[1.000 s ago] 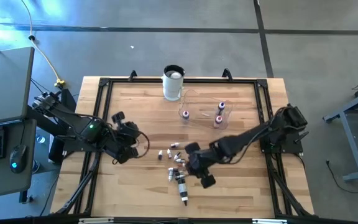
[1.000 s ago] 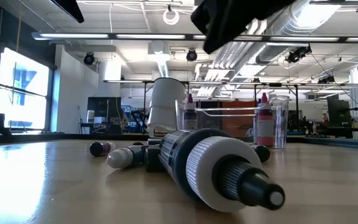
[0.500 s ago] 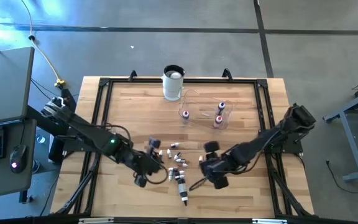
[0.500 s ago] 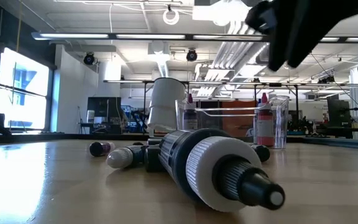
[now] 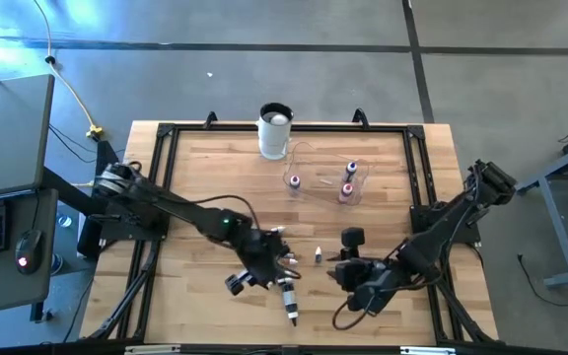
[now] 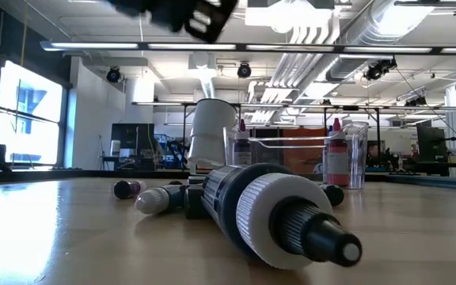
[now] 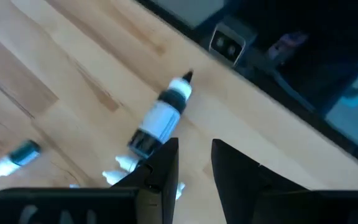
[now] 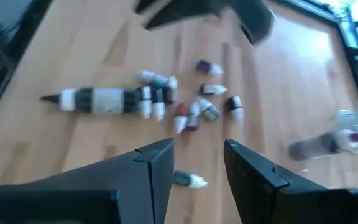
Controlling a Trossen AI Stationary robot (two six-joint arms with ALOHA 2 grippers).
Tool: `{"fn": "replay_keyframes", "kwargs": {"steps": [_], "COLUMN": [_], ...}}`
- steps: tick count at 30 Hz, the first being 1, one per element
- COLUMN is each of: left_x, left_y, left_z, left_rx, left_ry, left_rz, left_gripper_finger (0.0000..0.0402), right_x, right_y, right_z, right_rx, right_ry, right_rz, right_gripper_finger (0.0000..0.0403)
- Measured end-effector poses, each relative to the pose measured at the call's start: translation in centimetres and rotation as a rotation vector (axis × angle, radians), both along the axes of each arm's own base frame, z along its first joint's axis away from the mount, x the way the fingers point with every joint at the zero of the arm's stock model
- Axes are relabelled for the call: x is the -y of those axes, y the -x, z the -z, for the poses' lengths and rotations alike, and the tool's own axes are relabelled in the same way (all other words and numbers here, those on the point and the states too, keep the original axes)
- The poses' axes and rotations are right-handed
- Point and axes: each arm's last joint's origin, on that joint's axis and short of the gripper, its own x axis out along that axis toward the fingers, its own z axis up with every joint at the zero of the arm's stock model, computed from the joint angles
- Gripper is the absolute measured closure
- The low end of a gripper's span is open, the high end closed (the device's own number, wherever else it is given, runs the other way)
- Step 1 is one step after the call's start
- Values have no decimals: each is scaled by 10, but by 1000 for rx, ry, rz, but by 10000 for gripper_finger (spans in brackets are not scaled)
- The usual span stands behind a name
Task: Pick & Place food coloring
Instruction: Put the large black food coloring bottle into the transparent container
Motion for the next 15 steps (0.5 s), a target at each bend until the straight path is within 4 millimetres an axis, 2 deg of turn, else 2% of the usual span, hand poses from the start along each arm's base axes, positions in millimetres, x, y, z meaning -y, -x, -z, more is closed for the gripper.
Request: {"fn": "replay_keyframes", "kwargs": {"steps": [6,10,12,15], "left_x": [2,5,4,6], "left_y": [-25,-33,-31,-38], "left_z": [36,58,66,69], "left_rx": [-10,-91,-134,-99], "left_ry": [9,20,2,22], "left_rz": [-35,-124,-134,-128], "left_gripper_finger": [307,307,307,307], "right_x": [-5,-3,-3,-4], "right_y": [-2,-3,-2,-2], "right_z": [9,9,10,10], "right_rx": [-26,-30,-35,-54], "right_ry": [20,26,35,29], "right_rz": [-10,-1,-10,-39], "right_gripper_finger": [269,269,269,269]}}
